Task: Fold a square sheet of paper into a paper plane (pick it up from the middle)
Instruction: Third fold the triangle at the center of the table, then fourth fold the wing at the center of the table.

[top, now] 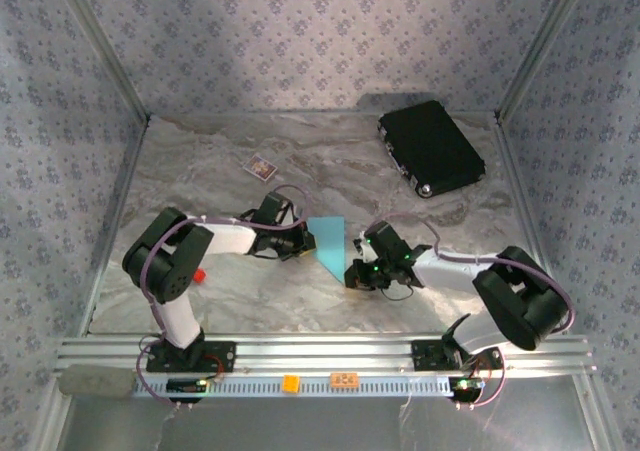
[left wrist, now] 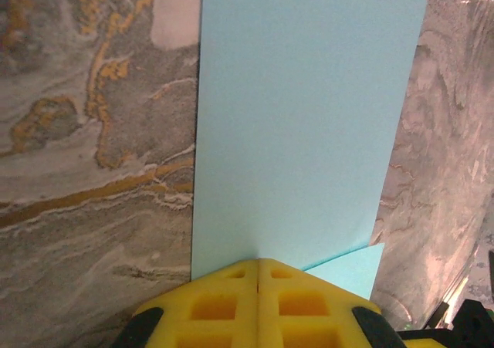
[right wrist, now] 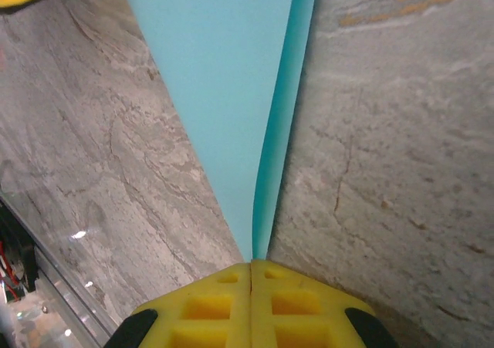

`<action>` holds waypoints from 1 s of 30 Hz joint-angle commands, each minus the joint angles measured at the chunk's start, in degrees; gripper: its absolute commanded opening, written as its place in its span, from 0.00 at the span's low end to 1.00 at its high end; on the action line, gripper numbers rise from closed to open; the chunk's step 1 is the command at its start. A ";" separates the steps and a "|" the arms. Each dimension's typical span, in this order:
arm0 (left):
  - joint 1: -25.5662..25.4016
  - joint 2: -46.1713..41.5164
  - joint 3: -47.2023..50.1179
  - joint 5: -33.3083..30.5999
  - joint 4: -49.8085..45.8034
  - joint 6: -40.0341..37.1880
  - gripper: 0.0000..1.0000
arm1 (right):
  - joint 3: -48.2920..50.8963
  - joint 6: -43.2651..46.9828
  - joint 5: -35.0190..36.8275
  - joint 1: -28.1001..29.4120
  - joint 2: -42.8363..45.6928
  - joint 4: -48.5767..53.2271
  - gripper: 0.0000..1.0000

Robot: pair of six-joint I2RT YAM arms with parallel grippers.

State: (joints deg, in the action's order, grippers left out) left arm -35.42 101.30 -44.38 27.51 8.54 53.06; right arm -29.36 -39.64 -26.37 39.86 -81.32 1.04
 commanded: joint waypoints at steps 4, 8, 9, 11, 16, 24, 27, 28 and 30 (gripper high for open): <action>-2.29 -3.39 4.37 -5.57 -2.98 4.13 0.00 | -3.19 -0.46 8.12 -1.47 2.74 4.20 0.10; -3.48 -7.28 4.69 -7.46 -3.63 4.89 0.03 | -4.46 -0.98 9.67 -2.89 1.93 4.28 0.17; -3.65 -8.48 4.61 -8.26 -4.37 4.57 0.05 | -4.79 -1.14 9.43 -3.09 1.70 4.07 0.19; -3.73 -10.35 4.33 -9.31 -5.40 4.03 0.10 | -5.32 -1.30 7.70 -3.16 1.25 2.38 0.25; -3.36 -14.26 3.78 -11.64 -7.68 2.43 0.24 | -6.79 -1.44 3.62 -3.06 -1.44 -0.29 0.36; 0.27 -15.98 4.83 -9.63 -8.59 1.13 0.32 | -8.37 -1.16 2.02 -2.85 -3.99 -1.42 0.39; 1.47 -15.90 5.07 -8.14 -8.40 1.00 0.34 | -9.02 -0.58 1.73 -2.94 -4.74 -0.58 0.38; 1.75 -16.02 5.17 -7.78 -8.20 1.07 0.34 | -8.78 -0.54 2.52 -2.82 -4.31 -0.05 0.38; 2.02 -16.23 5.44 -7.50 -7.93 1.16 0.35 | -8.17 -0.78 3.96 -2.95 -3.00 0.14 0.38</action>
State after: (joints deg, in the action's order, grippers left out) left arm -33.74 86.87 -39.90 18.31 1.23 55.13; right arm -36.91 -40.93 -23.33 36.88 -85.49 -0.14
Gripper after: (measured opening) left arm 0.344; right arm 0.376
